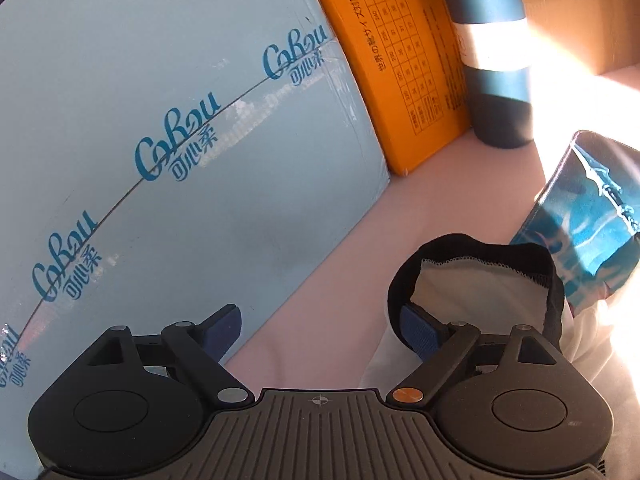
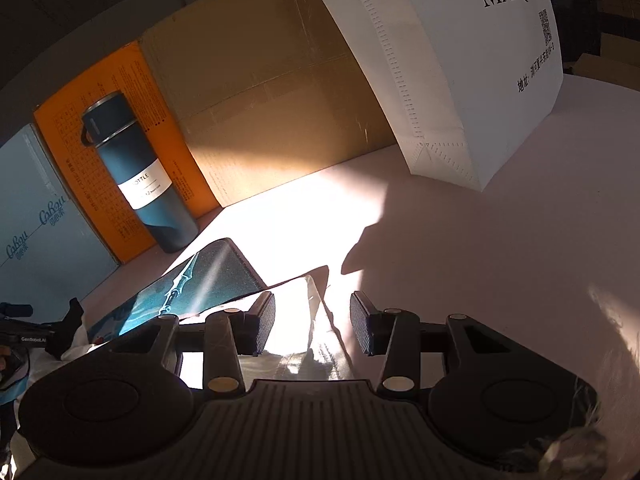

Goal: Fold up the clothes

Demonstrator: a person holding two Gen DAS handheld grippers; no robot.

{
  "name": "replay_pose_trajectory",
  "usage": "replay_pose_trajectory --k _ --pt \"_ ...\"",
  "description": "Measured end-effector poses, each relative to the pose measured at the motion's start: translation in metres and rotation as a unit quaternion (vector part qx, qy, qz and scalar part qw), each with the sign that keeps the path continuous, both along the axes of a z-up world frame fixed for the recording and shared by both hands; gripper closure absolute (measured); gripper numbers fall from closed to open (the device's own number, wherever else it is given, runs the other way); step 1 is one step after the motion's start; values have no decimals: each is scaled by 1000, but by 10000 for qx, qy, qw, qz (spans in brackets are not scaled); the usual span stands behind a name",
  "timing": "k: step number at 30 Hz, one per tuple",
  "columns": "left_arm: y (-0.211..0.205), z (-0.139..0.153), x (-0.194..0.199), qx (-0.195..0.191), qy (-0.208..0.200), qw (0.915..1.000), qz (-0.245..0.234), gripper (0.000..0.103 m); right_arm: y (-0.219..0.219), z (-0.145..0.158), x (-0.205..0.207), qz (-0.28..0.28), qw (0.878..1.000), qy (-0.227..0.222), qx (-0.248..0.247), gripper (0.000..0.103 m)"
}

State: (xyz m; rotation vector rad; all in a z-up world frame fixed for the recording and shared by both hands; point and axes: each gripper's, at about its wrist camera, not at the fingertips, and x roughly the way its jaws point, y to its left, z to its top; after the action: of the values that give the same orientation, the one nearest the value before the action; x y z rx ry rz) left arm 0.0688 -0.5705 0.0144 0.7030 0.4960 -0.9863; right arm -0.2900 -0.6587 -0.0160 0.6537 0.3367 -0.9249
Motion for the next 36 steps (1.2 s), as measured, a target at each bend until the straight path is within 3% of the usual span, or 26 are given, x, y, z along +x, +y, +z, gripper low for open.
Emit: replay_pose_trajectory --k 2,4,5,6,9,13,16,20,22,26,28,29,31,36 --pt "14 14 19 -772 854 9930 250 14 2 0 1 91 9998 -150 116 64" --pt "32 27 40 -1561 1837 9692 503 12 4 -1 3 162 9990 -320 262 64" --pt "38 29 42 -1662 2077 9625 533 12 6 -1 5 213 9987 -377 281 64" --pt "42 31 41 -1635 2153 9614 518 12 9 0 7 266 9985 -407 265 64" --pt "66 37 11 -1497 1871 9708 -125 12 23 6 17 578 9974 -412 91 64" --pt "132 34 -26 -1466 1684 9733 -541 12 41 21 42 1267 9910 -431 -100 63" --pt "181 25 -44 -1457 1712 9730 -518 11 53 34 77 1812 9825 -350 -234 56" --pt "233 2 -63 -1553 1896 9691 -289 11 65 40 144 2431 9694 -157 -314 35" --pt "250 -7 -68 -1567 1908 9689 -152 11 69 35 180 2663 9637 -58 -180 33" --pt "267 -22 -74 -1502 1876 9706 -156 11 69 10 239 2537 9660 490 9 30" --pt "265 -23 -82 -1404 1621 9765 -205 11 65 -2 251 2414 9687 572 12 58" --pt "264 -24 -85 -1347 1525 9788 -217 11 63 -6 255 2369 9696 613 -27 89" --pt "262 -26 -90 -1232 1369 9826 -230 10 52 -11 262 2088 9753 720 -18 92" --pt "263 -27 -91 -1243 1365 9826 -221 9 29 -3 253 1355 9879 745 -94 89"
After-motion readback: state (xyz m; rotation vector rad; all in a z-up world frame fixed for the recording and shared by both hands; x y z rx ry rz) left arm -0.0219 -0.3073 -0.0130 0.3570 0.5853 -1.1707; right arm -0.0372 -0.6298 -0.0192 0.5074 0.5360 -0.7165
